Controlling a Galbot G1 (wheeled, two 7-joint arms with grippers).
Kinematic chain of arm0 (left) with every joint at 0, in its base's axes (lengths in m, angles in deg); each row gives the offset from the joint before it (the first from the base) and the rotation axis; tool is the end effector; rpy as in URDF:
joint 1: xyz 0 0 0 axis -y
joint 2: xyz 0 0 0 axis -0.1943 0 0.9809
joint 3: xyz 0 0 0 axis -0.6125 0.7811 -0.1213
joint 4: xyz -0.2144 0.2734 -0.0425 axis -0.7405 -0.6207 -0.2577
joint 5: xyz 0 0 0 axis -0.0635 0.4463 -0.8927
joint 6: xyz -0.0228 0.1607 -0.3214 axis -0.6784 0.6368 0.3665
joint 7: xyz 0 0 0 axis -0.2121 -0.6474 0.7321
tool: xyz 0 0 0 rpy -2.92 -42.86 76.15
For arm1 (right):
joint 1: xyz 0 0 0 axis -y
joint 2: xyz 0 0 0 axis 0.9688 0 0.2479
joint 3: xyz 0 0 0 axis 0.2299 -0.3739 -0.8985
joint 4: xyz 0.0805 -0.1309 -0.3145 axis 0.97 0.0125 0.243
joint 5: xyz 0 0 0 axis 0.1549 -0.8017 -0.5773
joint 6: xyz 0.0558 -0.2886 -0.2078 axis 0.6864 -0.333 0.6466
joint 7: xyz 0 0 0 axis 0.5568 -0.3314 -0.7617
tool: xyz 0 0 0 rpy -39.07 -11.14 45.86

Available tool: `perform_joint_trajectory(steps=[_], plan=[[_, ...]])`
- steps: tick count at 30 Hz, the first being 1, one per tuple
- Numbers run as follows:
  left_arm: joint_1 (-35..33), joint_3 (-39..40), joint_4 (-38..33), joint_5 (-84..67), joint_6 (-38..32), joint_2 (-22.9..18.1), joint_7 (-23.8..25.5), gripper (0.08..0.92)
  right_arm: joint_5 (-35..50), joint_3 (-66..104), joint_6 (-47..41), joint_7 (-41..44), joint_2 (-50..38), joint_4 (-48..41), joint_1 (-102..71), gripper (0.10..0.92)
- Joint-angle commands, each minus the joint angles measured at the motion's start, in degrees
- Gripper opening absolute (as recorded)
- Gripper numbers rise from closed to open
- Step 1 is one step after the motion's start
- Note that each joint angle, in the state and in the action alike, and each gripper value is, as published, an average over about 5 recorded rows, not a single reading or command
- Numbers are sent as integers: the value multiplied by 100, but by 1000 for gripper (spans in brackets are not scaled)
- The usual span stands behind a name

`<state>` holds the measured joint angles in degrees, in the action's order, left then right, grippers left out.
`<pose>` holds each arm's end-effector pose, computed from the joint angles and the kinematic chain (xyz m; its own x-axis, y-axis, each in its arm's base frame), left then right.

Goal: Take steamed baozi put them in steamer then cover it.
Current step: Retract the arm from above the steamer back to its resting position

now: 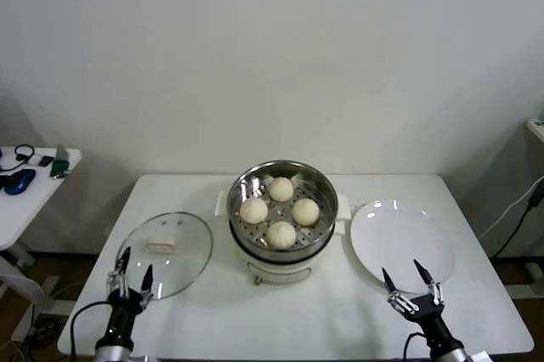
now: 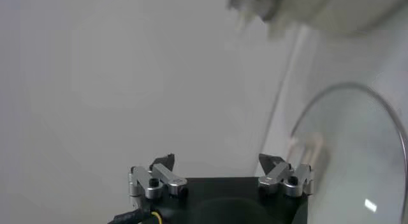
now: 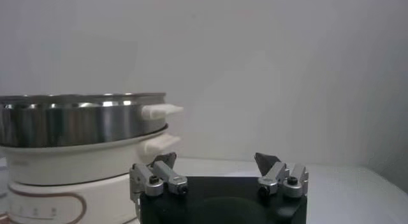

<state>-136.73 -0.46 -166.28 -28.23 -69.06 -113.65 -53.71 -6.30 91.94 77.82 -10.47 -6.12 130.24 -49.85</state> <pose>0.1450 0.1039 -0.3884 -0.9958 -0.0905 0.0092 -0.0093 0.2016 0.9794 0.1407 -0.1450 -0.4151 -0.9738 -0.2265 0.0202 -0.2255 0.9733 0.0421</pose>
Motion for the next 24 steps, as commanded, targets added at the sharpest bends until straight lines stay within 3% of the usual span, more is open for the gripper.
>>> perform_joint_trajectory(steps=[1, 17, 24], plan=[[974, 81, 1355, 1866, 260, 217, -223, 823, -99, -47, 204, -28, 362, 142, -365, 823], [2058, 271, 2596, 1711, 289, 247, -97, 823, -138, -30, 181, -33, 494, 45, -389, 823], [2303, 415, 2679, 1511, 304, 338, -44, 823, -155, -17, 215, -19, 521, 6, -450, 823]])
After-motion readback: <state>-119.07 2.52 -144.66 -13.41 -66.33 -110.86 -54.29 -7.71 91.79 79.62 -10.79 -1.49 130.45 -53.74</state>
